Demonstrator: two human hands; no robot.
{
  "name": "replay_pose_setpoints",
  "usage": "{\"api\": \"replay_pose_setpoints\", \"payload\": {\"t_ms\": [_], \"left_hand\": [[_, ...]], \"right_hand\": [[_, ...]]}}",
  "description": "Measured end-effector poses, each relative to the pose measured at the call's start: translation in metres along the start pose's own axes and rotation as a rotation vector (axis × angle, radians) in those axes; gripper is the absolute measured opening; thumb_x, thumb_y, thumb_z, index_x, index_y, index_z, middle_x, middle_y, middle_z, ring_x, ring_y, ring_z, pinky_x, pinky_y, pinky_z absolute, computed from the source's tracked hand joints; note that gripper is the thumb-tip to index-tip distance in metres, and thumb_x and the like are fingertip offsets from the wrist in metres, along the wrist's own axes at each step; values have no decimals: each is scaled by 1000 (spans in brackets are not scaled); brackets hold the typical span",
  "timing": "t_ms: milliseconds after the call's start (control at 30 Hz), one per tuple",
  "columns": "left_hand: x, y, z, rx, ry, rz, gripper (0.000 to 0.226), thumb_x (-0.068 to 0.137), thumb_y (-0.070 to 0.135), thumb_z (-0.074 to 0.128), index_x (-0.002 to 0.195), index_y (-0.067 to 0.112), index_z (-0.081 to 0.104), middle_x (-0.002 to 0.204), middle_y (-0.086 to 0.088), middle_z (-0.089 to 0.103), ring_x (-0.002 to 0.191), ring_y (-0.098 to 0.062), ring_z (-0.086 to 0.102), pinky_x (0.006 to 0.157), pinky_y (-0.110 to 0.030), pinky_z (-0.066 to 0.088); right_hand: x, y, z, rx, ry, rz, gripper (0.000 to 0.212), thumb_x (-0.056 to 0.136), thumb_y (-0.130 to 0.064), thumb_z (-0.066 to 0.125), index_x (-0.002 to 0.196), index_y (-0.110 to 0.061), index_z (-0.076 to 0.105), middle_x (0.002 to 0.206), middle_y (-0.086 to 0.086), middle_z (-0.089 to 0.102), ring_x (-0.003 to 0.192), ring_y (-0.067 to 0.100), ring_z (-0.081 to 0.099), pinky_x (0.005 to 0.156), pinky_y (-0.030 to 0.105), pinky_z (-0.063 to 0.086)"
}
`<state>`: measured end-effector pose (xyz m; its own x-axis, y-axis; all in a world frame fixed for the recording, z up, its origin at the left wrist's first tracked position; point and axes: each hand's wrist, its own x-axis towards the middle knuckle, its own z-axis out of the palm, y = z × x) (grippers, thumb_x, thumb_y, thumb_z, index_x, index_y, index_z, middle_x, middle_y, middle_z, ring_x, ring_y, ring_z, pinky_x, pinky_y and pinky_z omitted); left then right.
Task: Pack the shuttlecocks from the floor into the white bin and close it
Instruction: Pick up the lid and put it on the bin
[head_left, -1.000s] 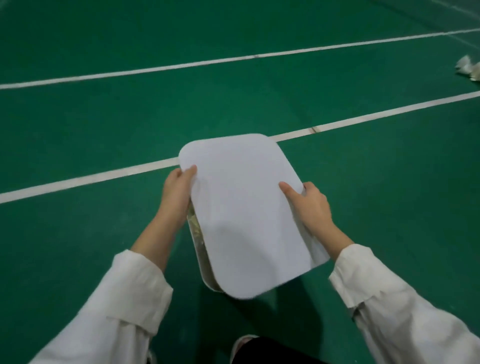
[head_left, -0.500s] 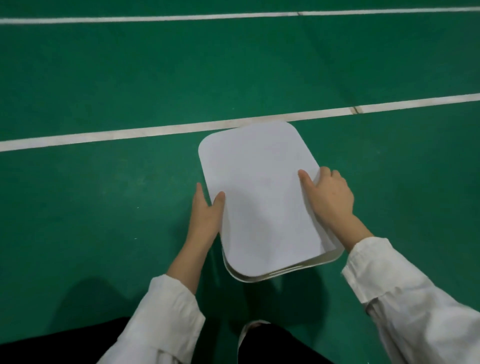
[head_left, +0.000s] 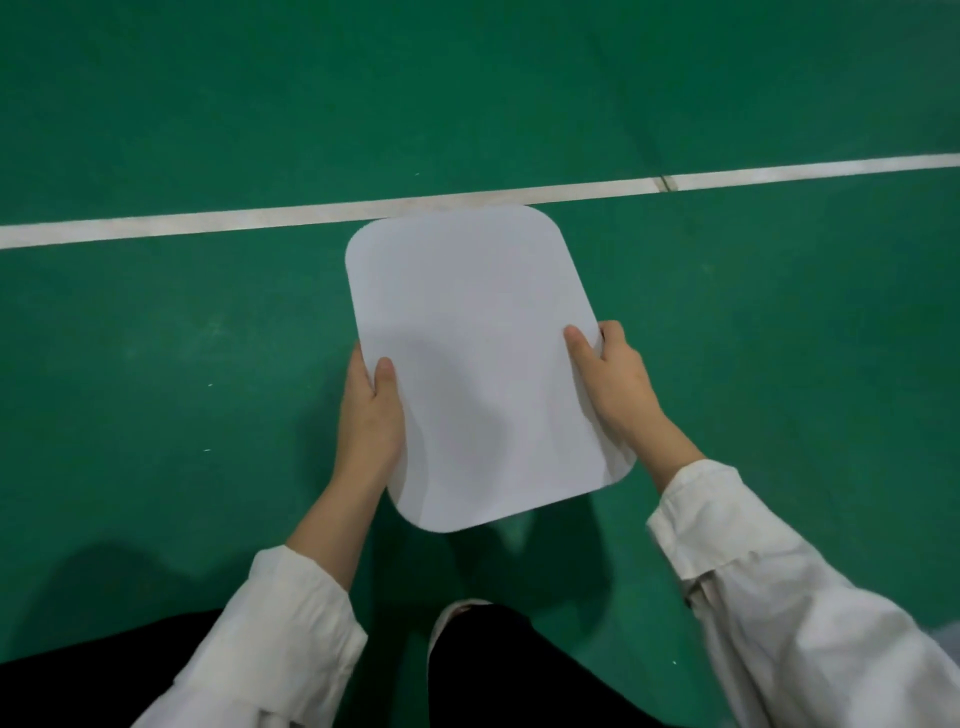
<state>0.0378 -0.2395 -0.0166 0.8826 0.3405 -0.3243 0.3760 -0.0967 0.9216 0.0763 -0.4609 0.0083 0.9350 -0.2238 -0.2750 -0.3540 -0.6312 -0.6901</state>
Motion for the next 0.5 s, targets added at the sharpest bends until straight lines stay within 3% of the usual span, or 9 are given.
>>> {"api": "replay_pose_setpoints", "payload": {"t_ms": [67,167,267,400,500], "left_hand": [[0,-1,0,12,2,9,39,100,30,31,137,22,35,133,4,50,119,-14,48,104,-33,36],[2,-2,1,9,2,15,36,100,30,30,134,21,37,129,4,51,114,-13,49,97,-29,36],[8,-5,2,31,9,2,34,99,30,31,130,18,39,126,2,51,113,-16,49,98,-34,38],[28,-6,-2,99,20,-58,24,93,34,38,109,16,40,112,-7,52,100,-24,53,87,-41,45],[59,6,-5,120,46,-62,27,90,38,40,106,16,42,112,-8,52,99,-25,54,84,-42,46]], "right_hand": [[3,-2,4,-29,13,-4,42,94,-48,38,111,-10,43,102,5,58,89,27,57,77,39,47],[9,-3,9,-100,32,-1,42,95,-49,33,106,-9,41,100,7,57,88,30,55,74,38,43],[13,-2,12,-142,48,3,42,96,-49,30,102,-9,40,98,9,57,87,31,54,73,37,41],[22,-5,7,-112,18,27,47,95,-51,33,105,-6,42,97,9,56,87,30,54,73,38,42],[42,-19,8,-109,10,2,45,95,-50,33,100,-6,42,98,8,55,89,30,53,72,36,38]]}}
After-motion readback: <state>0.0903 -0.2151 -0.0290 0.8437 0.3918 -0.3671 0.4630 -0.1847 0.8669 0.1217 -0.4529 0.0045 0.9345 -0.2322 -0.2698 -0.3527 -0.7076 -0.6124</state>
